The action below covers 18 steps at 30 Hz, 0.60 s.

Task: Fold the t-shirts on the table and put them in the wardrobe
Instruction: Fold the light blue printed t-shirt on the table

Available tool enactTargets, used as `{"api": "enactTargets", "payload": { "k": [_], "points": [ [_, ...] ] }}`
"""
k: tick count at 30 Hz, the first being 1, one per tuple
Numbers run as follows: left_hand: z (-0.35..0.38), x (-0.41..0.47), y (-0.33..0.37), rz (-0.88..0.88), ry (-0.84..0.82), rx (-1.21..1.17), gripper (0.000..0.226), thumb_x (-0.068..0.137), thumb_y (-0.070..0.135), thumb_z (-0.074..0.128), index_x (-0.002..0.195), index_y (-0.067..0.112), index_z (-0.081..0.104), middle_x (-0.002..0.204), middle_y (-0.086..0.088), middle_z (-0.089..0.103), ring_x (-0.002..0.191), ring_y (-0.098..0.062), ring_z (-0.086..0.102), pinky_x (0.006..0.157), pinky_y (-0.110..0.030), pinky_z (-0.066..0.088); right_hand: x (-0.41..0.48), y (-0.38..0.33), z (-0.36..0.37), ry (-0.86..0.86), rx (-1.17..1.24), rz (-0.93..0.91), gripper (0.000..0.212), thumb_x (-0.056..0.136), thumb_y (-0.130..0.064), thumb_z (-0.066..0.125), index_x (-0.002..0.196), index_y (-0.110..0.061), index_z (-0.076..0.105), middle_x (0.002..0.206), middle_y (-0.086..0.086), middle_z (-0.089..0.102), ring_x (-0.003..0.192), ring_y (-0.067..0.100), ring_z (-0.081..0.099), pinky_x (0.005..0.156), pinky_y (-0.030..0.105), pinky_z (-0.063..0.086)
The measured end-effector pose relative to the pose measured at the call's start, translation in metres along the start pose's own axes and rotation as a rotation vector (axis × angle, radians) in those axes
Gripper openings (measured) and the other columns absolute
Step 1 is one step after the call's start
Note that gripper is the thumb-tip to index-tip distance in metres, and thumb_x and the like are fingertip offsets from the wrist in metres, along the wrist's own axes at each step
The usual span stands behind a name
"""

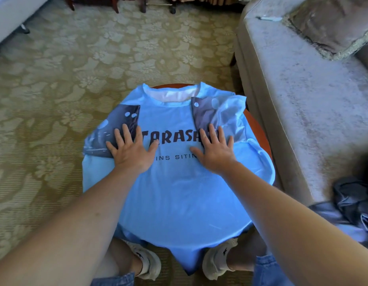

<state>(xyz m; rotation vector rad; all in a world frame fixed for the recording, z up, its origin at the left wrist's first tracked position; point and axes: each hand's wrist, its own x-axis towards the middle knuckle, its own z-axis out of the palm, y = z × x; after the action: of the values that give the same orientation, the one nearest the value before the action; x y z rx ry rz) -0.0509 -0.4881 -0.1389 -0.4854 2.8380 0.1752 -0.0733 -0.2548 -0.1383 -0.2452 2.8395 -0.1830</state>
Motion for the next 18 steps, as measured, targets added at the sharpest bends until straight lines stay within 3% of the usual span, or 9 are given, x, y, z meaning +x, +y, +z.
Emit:
{"api": "enactTargets", "payload": {
  "k": [12, 18],
  "points": [
    [0.005, 0.028, 0.039, 0.052, 0.104, -0.023, 0.082, 0.09, 0.073, 0.016, 0.156, 0.027, 0.003, 0.163, -0.005, -0.01, 0.149, -0.032, -0.012, 0.115, -0.062, -0.007, 0.025, 0.038, 0.001, 0.105, -0.029, 0.078, 0.078, 0.089, -0.075, 0.016, 0.155, -0.035, 0.004, 0.164, -0.006, -0.005, 0.15, 0.022, -0.009, 0.12, 0.052, -0.002],
    [0.004, 0.038, 0.045, 0.041, 0.144, -0.053, 0.088, 0.09, 0.073, 0.019, 0.156, 0.019, 0.002, 0.164, -0.005, -0.006, 0.15, -0.03, -0.009, 0.117, -0.06, -0.004, 0.034, 0.042, -0.002, 0.117, -0.046, 0.087, 0.078, 0.089, -0.075, 0.013, 0.155, -0.035, 0.002, 0.164, -0.006, -0.005, 0.15, 0.023, -0.009, 0.12, 0.052, -0.002]
  ]
}}
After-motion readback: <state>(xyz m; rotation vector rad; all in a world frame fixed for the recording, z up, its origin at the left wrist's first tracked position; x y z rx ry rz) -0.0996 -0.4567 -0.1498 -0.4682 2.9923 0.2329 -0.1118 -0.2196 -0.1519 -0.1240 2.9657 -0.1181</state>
